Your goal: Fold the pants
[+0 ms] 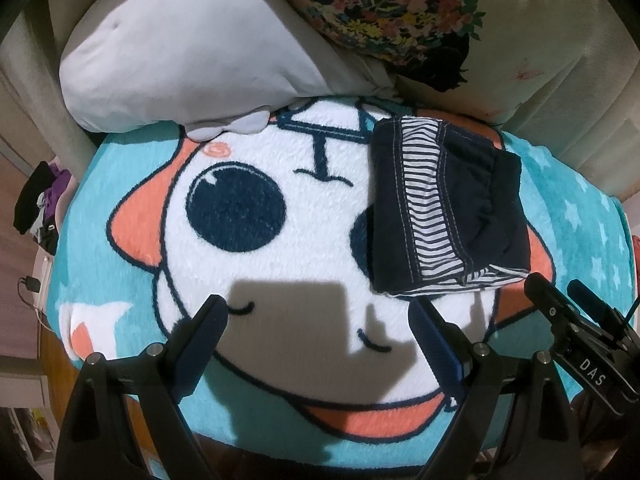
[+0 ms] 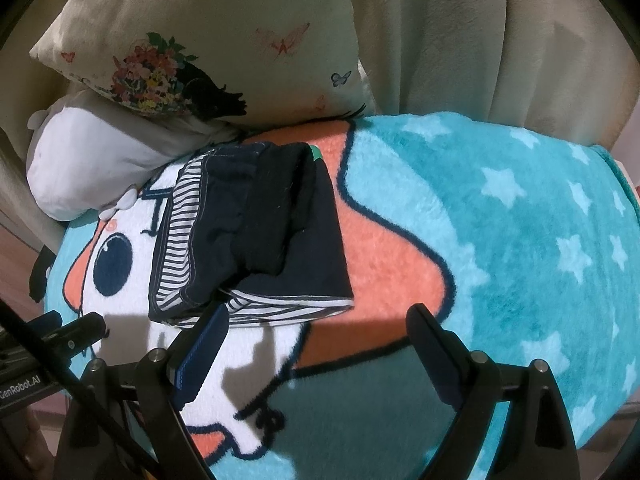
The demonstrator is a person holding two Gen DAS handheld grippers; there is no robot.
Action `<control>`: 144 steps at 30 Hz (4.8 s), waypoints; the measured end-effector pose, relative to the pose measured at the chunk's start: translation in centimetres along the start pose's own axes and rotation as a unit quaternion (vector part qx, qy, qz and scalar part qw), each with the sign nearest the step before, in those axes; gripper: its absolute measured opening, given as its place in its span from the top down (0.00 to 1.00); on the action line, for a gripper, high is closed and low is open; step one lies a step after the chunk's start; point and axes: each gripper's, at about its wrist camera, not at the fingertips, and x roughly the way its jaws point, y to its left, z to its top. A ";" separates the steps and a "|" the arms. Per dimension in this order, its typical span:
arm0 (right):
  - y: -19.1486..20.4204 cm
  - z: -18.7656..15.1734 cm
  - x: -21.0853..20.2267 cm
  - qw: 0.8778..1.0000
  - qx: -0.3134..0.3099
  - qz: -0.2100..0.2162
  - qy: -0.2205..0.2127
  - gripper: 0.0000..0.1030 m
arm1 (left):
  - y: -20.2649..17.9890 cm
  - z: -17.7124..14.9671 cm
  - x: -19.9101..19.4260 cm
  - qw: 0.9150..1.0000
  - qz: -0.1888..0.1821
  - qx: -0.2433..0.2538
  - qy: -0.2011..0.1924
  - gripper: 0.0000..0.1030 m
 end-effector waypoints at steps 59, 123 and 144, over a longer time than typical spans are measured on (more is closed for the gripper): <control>-1.9 -0.5 1.0 1.000 0.017 -0.012 0.007 0.09 | 0.4 0.6 1.3 1.000 -0.018 -0.003 0.012 0.11; -30.5 -0.2 2.5 0.953 0.212 -0.194 -0.099 0.00 | 22.7 5.8 12.0 0.977 0.080 -0.139 -0.138 0.00; -30.5 -0.1 2.6 0.953 0.212 -0.194 -0.099 0.00 | 22.6 5.8 12.0 0.977 0.080 -0.138 -0.138 0.00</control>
